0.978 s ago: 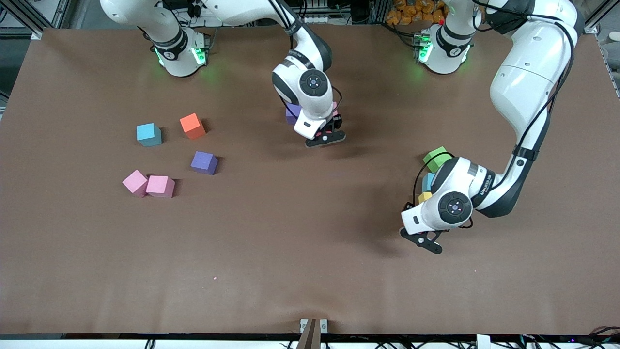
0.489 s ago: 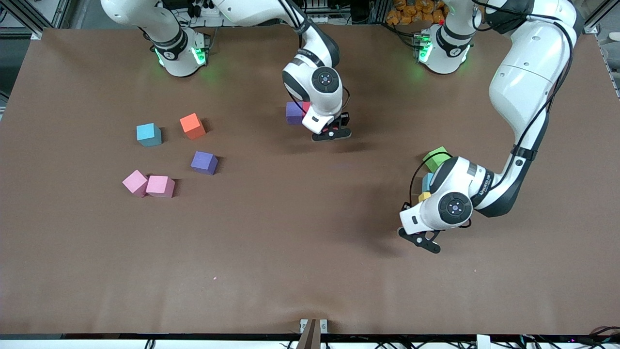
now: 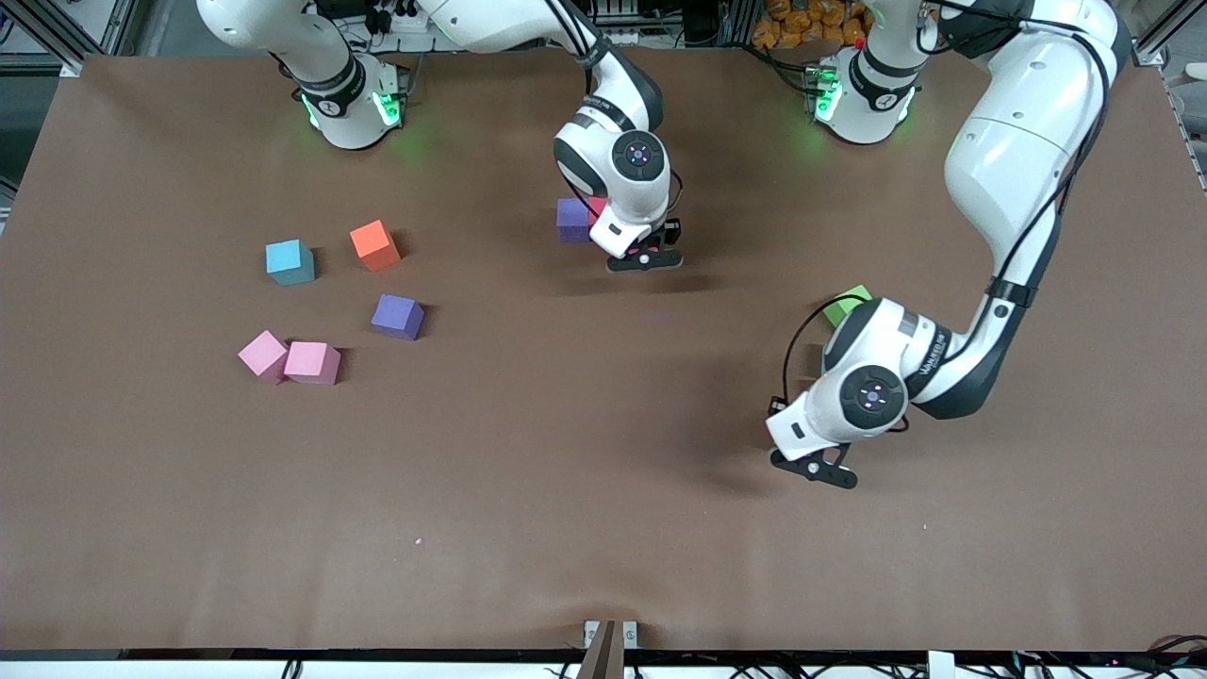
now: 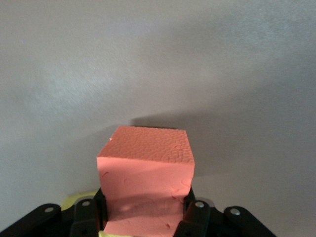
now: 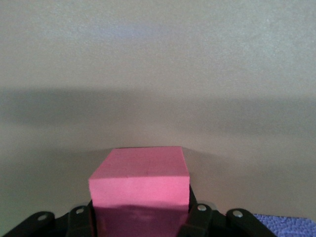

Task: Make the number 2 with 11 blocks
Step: 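Place the red cube with the right gripper while the left gripper carries orange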

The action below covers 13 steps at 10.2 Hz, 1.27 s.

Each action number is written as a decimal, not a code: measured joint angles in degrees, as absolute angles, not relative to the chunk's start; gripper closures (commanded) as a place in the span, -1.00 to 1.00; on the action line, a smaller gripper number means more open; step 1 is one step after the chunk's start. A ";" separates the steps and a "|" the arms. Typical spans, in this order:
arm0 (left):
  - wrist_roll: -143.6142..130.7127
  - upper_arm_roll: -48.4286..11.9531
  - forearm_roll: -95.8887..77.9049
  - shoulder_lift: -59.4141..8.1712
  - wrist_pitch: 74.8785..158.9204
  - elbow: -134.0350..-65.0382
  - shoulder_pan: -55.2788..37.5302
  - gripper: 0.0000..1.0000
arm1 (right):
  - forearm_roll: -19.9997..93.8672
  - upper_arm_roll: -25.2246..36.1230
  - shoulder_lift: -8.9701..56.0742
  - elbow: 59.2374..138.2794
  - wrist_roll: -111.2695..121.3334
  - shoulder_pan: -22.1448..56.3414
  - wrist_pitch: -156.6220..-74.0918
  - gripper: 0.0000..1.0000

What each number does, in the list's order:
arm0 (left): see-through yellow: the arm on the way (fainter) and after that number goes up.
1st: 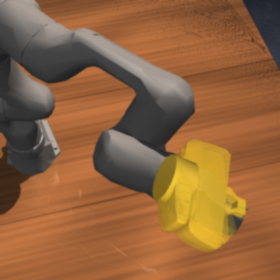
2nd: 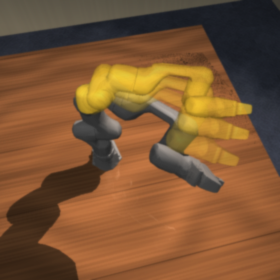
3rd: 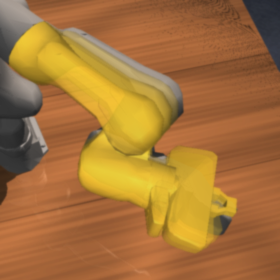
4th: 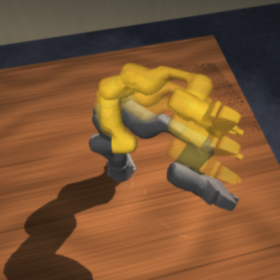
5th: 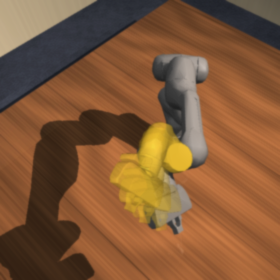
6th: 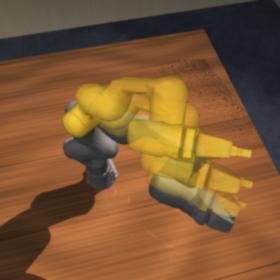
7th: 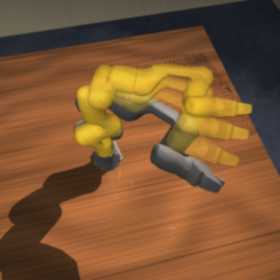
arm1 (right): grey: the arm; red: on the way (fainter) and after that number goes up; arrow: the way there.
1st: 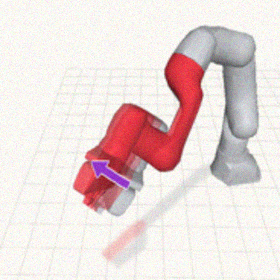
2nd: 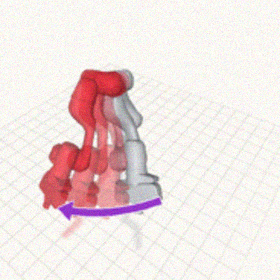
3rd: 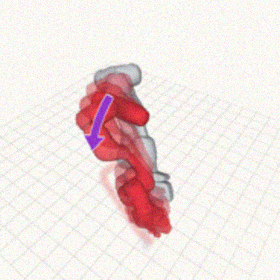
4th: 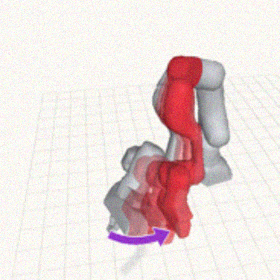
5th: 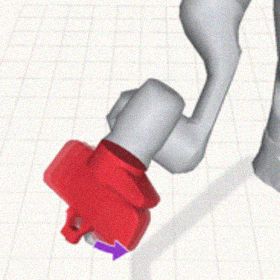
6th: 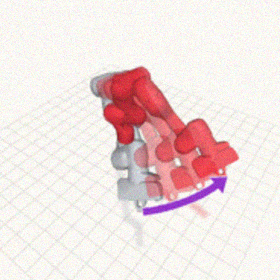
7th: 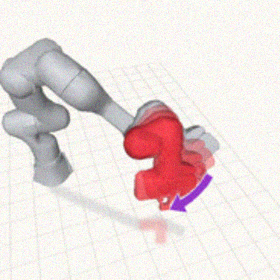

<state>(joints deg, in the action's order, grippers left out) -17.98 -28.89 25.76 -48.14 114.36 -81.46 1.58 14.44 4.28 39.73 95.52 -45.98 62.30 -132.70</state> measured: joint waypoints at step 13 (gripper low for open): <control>-46.47 -35.20 25.75 -46.72 108.25 -82.70 0.57 0.74 | 12.50 4.68 38.53 93.59 -46.79 63.33 -131.66 -1.00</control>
<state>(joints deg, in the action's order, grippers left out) -46.47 -35.20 25.75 -46.72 108.25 -82.70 0.57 12.50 4.68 38.53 93.59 -46.79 63.33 -131.66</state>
